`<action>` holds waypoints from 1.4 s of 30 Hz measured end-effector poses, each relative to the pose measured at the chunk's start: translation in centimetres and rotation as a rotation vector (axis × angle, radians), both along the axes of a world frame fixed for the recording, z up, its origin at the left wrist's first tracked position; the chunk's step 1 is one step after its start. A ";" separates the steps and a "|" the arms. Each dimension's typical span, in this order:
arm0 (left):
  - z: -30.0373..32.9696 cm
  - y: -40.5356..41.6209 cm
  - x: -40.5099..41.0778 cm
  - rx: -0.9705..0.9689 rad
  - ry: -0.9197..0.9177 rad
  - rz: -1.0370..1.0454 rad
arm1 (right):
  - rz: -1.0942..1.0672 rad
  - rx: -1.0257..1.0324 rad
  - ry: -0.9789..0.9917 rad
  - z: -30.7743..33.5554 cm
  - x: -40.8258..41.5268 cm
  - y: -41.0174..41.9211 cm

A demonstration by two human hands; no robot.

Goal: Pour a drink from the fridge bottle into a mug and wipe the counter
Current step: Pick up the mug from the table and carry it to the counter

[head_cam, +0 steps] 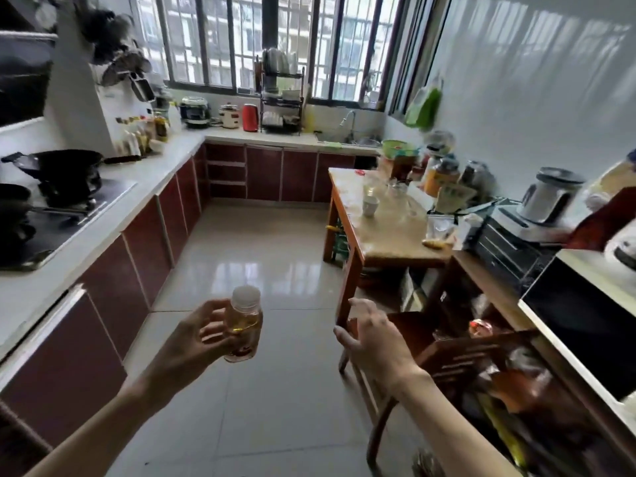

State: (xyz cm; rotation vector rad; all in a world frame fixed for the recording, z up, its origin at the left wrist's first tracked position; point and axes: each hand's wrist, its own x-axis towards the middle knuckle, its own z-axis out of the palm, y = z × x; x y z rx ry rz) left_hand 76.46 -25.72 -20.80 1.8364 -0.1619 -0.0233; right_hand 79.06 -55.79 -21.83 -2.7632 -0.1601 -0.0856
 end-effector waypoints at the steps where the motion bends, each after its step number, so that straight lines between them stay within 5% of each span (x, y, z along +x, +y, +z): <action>1: -0.5 -0.6 2.5 0.003 -0.009 -0.014 | -0.018 -0.026 0.002 -0.3 2.0 -0.5; 18: -2.9 -11.5 41.7 -0.053 0.103 -0.245 | -0.361 -0.165 0.113 -3.9 36.0 -9.9; 34: -7.1 -23.3 72.4 0.005 0.184 -0.055 | -0.377 -0.073 0.273 -9.3 75.7 -22.5; 37: -8.5 -24.3 77.4 -0.020 0.228 -0.046 | -0.525 0.141 0.313 -11.0 82.6 -23.7; 42: -11.4 -25.9 86.1 -0.026 0.274 -0.040 | -0.901 0.923 0.355 -16.9 92.3 -25.0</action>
